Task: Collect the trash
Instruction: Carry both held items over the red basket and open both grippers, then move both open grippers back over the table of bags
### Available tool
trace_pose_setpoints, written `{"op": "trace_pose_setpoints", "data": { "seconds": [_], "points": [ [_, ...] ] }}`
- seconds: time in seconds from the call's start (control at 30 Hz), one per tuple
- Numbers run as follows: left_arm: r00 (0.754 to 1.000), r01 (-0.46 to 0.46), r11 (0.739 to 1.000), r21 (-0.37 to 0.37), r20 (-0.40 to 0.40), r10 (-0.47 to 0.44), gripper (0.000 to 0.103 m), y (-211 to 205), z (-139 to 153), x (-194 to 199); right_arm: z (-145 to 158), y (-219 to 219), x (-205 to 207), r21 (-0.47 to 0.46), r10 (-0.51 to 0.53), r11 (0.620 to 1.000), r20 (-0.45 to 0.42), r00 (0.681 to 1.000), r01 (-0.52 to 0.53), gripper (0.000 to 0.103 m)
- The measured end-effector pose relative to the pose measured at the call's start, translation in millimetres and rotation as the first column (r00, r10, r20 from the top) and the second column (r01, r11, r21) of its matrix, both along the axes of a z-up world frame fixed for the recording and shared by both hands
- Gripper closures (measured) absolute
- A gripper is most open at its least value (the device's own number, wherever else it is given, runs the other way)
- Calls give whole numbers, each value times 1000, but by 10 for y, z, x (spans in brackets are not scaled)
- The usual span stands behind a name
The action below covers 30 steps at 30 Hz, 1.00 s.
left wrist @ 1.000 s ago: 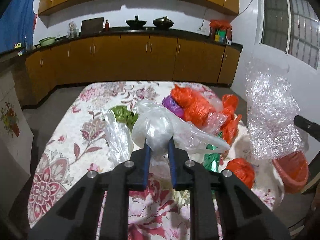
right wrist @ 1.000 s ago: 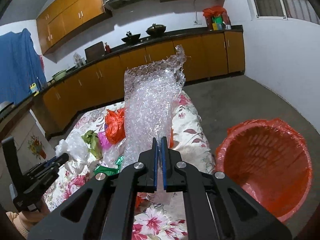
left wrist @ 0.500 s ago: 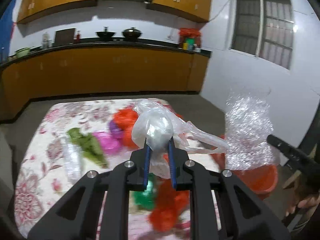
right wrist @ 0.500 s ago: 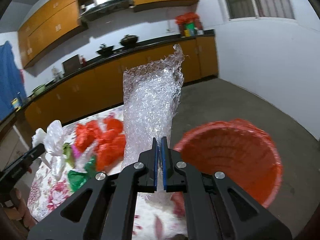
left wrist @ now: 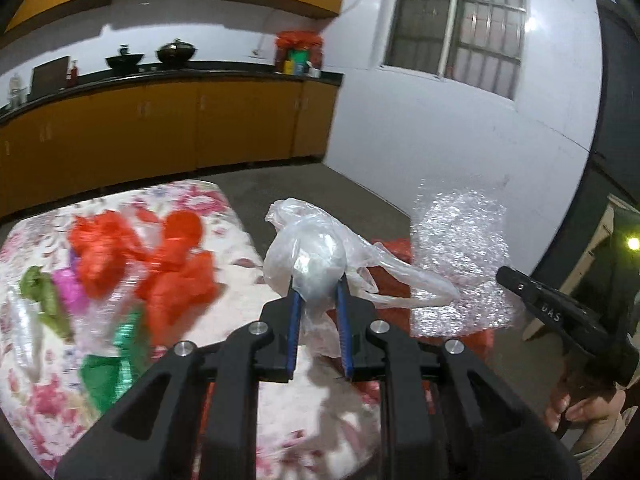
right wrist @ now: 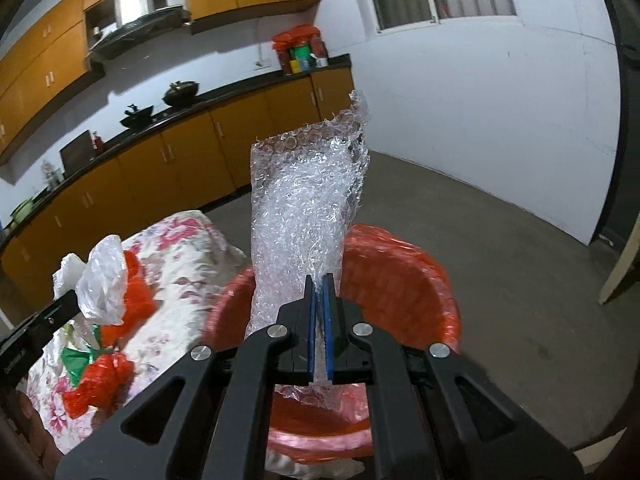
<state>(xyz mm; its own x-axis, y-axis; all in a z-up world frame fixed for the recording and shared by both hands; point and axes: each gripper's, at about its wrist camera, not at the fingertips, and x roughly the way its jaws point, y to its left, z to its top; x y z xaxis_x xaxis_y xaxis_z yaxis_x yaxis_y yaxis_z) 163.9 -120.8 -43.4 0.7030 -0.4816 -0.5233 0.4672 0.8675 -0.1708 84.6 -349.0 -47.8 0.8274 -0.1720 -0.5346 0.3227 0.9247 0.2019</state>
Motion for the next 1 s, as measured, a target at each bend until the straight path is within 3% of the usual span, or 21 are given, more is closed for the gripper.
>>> {"op": "trace_pose_setpoints", "data": {
  "seconds": [0.43,0.6,0.7,0.77,0.93,1.0],
  "points": [
    [993,99,995,22,-72,-98,85,-569,-289,241,-83,-266,37,24,-39,999,-24,999,40,99],
    [989,119,993,27,-92,-116,77,-700,-399,265,-100,-279,64,32,-29,999,-35,999,30,98],
    [988,122,992,33,-99,-118,67,-731,-433,270,-103,-262,92,32,-24,999,-43,999,26,85],
    [988,118,992,35,-107,-114,64,-708,-452,275,-106,-261,76,33,-26,999,-39,999,27,63],
    [991,82,996,39,-108,-78,60,-573,-453,251,-90,-250,24,12,-23,1000,-41,999,23,61],
    [995,52,998,43,-87,-48,53,-470,-419,211,-61,-194,16,-10,-13,1000,-43,999,12,61]
  ]
}}
